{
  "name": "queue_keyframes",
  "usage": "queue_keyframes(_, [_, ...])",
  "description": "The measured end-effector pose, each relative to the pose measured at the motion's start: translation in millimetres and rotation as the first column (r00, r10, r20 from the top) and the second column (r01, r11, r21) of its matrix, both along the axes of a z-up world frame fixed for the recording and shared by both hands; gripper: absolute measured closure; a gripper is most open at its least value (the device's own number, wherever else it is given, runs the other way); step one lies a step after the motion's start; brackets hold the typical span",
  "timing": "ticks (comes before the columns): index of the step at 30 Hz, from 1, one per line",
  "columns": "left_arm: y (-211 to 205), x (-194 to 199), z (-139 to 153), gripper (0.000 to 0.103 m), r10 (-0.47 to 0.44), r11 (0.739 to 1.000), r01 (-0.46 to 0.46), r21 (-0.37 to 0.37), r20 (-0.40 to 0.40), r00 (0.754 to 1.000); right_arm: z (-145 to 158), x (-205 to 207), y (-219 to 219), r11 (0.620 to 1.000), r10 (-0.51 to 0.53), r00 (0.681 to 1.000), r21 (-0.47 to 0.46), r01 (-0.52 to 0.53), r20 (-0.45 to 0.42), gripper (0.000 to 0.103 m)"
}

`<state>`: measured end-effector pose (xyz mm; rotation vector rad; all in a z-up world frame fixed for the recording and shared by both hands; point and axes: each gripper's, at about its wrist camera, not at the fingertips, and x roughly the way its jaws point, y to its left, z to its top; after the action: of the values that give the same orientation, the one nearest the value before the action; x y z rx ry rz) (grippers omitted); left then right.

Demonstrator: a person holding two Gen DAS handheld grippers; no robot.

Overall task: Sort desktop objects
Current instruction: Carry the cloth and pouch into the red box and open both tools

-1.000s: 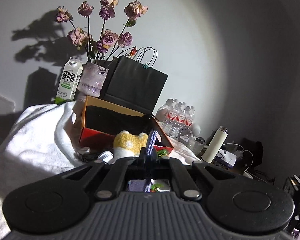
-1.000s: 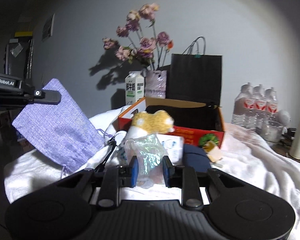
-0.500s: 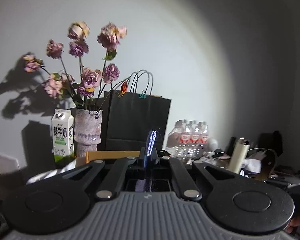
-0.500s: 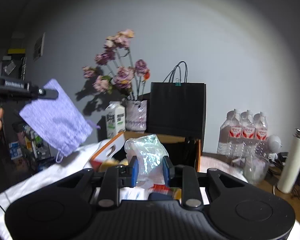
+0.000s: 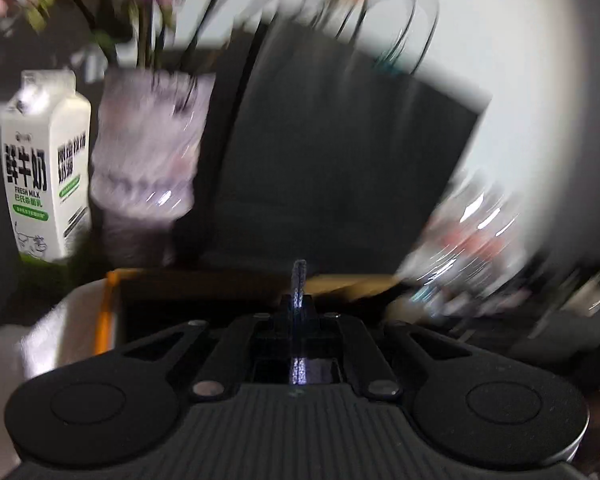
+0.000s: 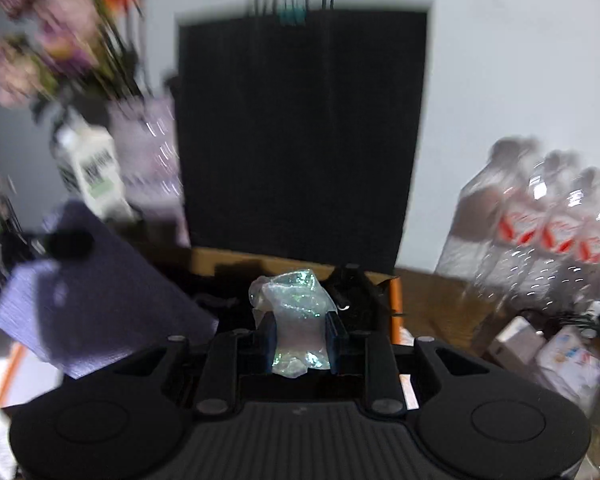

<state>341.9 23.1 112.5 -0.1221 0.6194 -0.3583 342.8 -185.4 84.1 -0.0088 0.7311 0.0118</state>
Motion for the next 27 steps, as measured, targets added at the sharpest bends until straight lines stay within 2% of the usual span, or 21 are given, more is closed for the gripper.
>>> queue_keyframes(1, [-3,6,-11,0.099,0.006,0.997,-0.006,0.082,0.002,1.0,-9,14,4,0.999,0.0,1.0,-0.048,-0.001,-0.022,0.08])
queue_keyframes(2, [-5,12,-19,0.099,0.006,0.991,-0.005,0.13,-0.01,1.0,-18,27,9,0.994,0.001,0.999,-0.113,-0.005,-0.042,0.08])
queue_keyframes(6, [3,23,-44,0.094,0.055,0.988,-0.041,0.152,-0.094,0.994,-44,58,17,0.982,-0.012,0.991,-0.186,-0.013,-0.133,0.079])
queue_keyframes(10, [1,26,-51,0.072,0.084,0.98,-0.069,0.189,-0.075,0.994,-54,66,14,0.988,-0.069,0.979,-0.147,0.04,-0.194,0.078])
queue_keyframes(12, [2,22,-47,0.064,0.087,0.977,-0.073,0.202,-0.061,0.994,-59,64,12,0.991,-0.087,0.968,-0.124,0.058,-0.237,0.071])
queue_keyframes(13, [1,21,-44,0.056,0.09,0.975,-0.076,0.208,-0.057,0.994,-63,62,13,0.991,-0.085,0.96,-0.125,0.053,-0.268,0.07])
queue_keyframes(14, [2,22,-41,0.054,0.092,0.975,-0.078,0.207,-0.058,0.994,-65,58,16,0.989,-0.079,0.954,-0.144,0.038,-0.289,0.067])
queue_keyframes(15, [3,18,-37,0.054,0.092,0.974,-0.076,0.214,-0.063,0.994,-62,52,19,0.987,-0.076,0.959,-0.157,0.034,-0.274,0.057])
queue_keyframes(16, [3,15,-30,0.053,0.099,0.971,-0.081,0.225,-0.071,0.993,-56,45,20,0.988,-0.079,0.963,-0.152,0.04,-0.259,0.053])
queue_keyframes(18, [2,0,-13,0.044,0.097,0.974,-0.078,0.214,-0.077,0.992,-36,26,20,0.992,-0.078,0.972,-0.112,0.054,-0.222,0.036])
queue_keyframes(19, [3,-9,-4,0.037,0.099,0.975,-0.082,0.205,-0.073,0.992,-23,13,20,0.995,-0.068,0.978,-0.086,0.051,-0.197,0.033])
queue_keyframes(20, [3,-18,5,0.035,0.112,0.974,-0.096,0.204,-0.067,0.991,-11,2,20,0.997,-0.06,0.983,-0.068,0.049,-0.176,0.028])
queue_keyframes(24, [-1,-64,33,0.024,0.161,0.966,-0.141,0.218,-0.077,0.984,26,-49,24,0.997,-0.063,0.993,-0.048,0.058,-0.098,0.021])
queue_keyframes(27, [-7,-120,43,0.024,0.14,0.954,-0.134,0.268,-0.002,0.99,39,-93,23,0.998,-0.058,0.998,-0.028,0.057,-0.031,0.016])
